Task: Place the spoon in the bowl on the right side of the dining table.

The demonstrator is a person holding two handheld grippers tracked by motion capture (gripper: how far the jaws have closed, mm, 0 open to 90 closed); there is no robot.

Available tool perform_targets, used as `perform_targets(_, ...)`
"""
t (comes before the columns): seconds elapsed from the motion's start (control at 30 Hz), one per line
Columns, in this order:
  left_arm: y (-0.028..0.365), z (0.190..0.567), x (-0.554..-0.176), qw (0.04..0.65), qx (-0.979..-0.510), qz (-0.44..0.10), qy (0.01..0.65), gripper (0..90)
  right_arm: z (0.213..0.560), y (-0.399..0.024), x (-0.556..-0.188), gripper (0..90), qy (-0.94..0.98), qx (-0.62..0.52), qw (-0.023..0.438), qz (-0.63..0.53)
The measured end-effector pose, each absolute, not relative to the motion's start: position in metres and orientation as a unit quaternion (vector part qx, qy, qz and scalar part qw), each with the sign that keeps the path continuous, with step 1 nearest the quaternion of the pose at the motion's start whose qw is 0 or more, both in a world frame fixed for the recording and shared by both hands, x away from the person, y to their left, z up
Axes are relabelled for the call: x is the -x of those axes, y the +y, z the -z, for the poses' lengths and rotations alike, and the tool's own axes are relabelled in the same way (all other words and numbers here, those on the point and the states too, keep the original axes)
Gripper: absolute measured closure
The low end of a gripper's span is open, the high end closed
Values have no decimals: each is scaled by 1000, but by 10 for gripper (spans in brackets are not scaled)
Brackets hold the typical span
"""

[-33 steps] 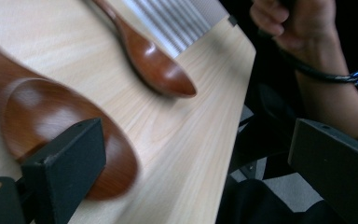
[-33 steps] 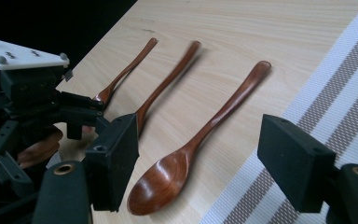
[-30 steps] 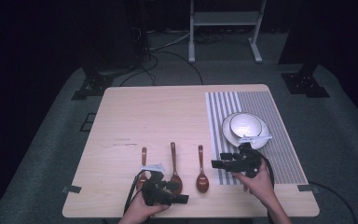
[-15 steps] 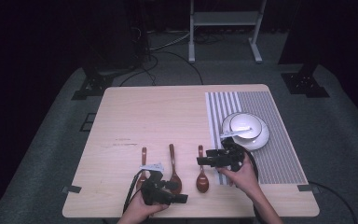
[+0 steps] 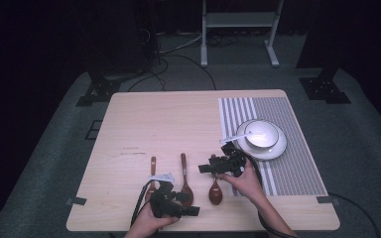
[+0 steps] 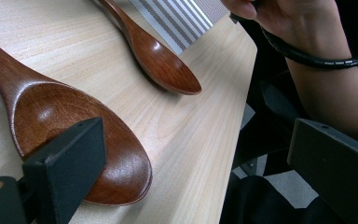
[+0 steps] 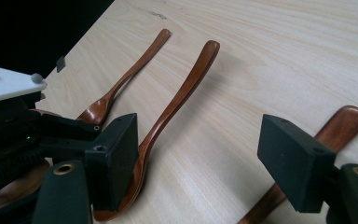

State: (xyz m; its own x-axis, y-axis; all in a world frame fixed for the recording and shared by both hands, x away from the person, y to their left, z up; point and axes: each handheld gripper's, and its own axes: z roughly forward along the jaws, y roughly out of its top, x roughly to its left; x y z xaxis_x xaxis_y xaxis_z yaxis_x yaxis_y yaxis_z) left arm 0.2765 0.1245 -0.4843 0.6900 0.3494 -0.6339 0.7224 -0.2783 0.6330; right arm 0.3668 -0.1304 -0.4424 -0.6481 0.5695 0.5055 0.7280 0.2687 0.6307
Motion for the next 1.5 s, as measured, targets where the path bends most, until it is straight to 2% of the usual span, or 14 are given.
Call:
perform_targets(0.8,125,484,-277,491,-777,192,344,32,451,-79,-396,283,-805,408,75,424)
perform_targets(1.3,125,484,-277,492,-776,192,345,32,460,-61,-404,321,-813,412,64,408)
perform_targets(1.5,125,484,-277,492,-776,193,345,32,463,-50,-407,370,-821,408,48,397)
